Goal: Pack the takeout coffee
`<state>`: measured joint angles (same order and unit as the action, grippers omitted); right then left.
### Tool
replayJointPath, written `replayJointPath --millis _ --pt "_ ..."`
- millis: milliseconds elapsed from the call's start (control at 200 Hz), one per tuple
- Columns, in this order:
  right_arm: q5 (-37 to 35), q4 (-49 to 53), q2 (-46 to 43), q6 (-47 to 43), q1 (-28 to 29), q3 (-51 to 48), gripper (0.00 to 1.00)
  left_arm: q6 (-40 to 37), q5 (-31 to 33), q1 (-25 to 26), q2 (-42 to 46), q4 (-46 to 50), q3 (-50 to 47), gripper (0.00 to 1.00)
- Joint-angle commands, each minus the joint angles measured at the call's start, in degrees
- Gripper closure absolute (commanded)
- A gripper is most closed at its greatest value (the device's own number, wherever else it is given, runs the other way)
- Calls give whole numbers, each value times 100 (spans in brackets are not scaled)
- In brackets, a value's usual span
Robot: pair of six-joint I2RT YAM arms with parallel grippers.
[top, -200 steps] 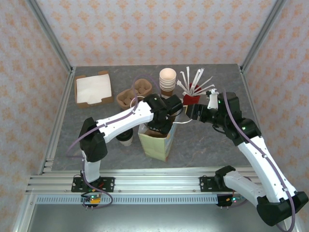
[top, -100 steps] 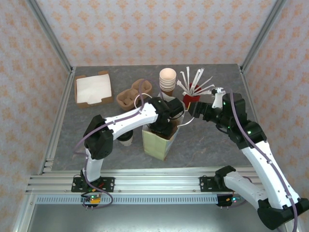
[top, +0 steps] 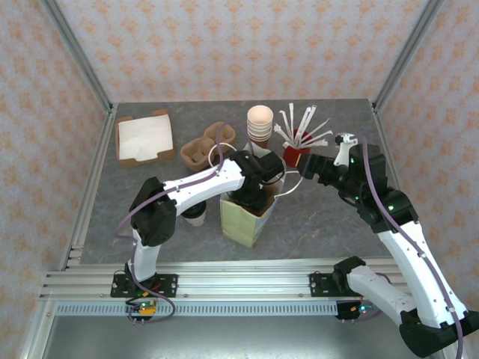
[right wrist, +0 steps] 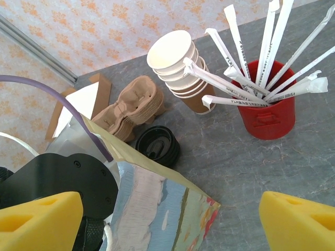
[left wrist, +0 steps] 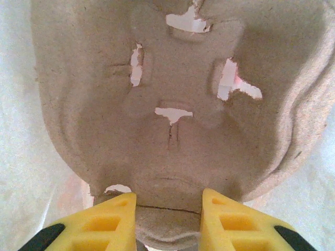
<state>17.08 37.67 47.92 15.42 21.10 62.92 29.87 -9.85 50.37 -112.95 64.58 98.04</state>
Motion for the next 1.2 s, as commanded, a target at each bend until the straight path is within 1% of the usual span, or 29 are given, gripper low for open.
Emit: replayJointPath --millis 0,160,365,380,405,771,926,1066,1196 --pt "-119 -1 13 23 30 45 12 -59 145 -88 76 -40 -183 71" --pt "-101 19 38 10 27 37 12 18 82 -89 5 -241 -397 69" --pt "-40 -25 90 48 26 -21 12 45 239 -106 -30 -456 -501 68" --pt "-26 -31 94 49 27 -31 11 184 236 -101 -38 -475 -502 68" --pt "-9 -48 102 63 30 -39 11 202 230 -110 -58 -493 -506 68" --pt "32 -75 165 82 31 -73 12 183 201 -150 -138 -524 -699 67" --pt "56 -112 189 103 28 -113 12 239 130 -167 -93 -634 -891 64" --pt "76 -124 224 114 26 -104 12 192 284 -163 18 -550 -712 57" --pt "102 -146 244 130 30 -108 12 142 242 -174 7 -553 -649 56"
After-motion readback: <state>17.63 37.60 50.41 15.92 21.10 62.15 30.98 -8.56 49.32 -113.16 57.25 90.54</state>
